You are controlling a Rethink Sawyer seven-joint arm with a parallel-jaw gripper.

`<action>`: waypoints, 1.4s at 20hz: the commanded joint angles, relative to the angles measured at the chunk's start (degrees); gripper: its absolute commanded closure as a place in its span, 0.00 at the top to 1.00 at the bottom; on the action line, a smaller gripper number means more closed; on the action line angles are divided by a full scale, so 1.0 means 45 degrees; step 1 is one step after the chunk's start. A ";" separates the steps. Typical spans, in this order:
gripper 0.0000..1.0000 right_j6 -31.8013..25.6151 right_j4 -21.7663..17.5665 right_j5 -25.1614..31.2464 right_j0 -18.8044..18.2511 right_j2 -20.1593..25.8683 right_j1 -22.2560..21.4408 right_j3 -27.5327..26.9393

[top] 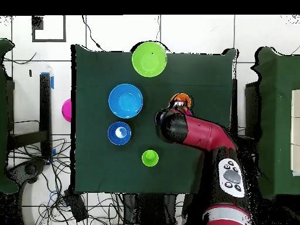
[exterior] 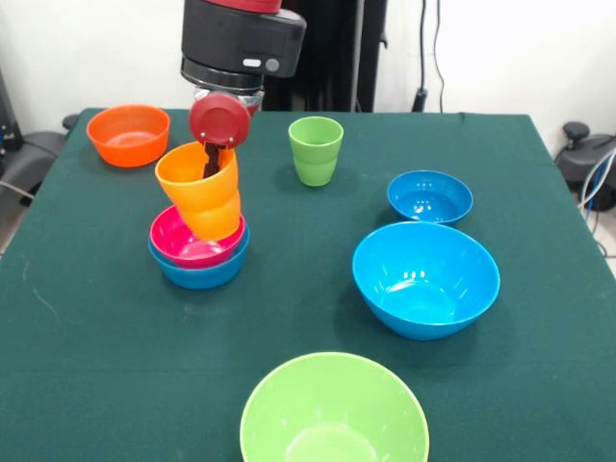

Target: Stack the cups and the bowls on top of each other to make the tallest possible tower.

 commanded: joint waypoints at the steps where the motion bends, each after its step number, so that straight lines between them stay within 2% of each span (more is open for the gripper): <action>1: 0.00 -0.1896 -0.1691 -0.1086 -0.0861 0.1951 0.0873 0.1353; 5: 0.00 -0.2283 -0.2420 -0.1397 -0.1497 0.2319 0.1086 0.1316; 6: 0.00 -0.2736 -0.3028 -0.1611 -0.2139 0.2736 0.1261 0.1311; 7: 0.00 -0.2920 -0.3466 -0.1771 -0.2443 0.2908 0.1298 0.1323; 14: 0.00 -0.3493 -0.5567 -0.1509 -0.4021 0.3985 0.1156 0.1294; 23: 0.00 -0.4213 -0.6787 -0.0373 -0.5409 0.5371 0.0531 0.1503; 28: 0.00 -0.3841 -0.7517 -0.0568 -0.5505 0.5514 0.0654 0.1549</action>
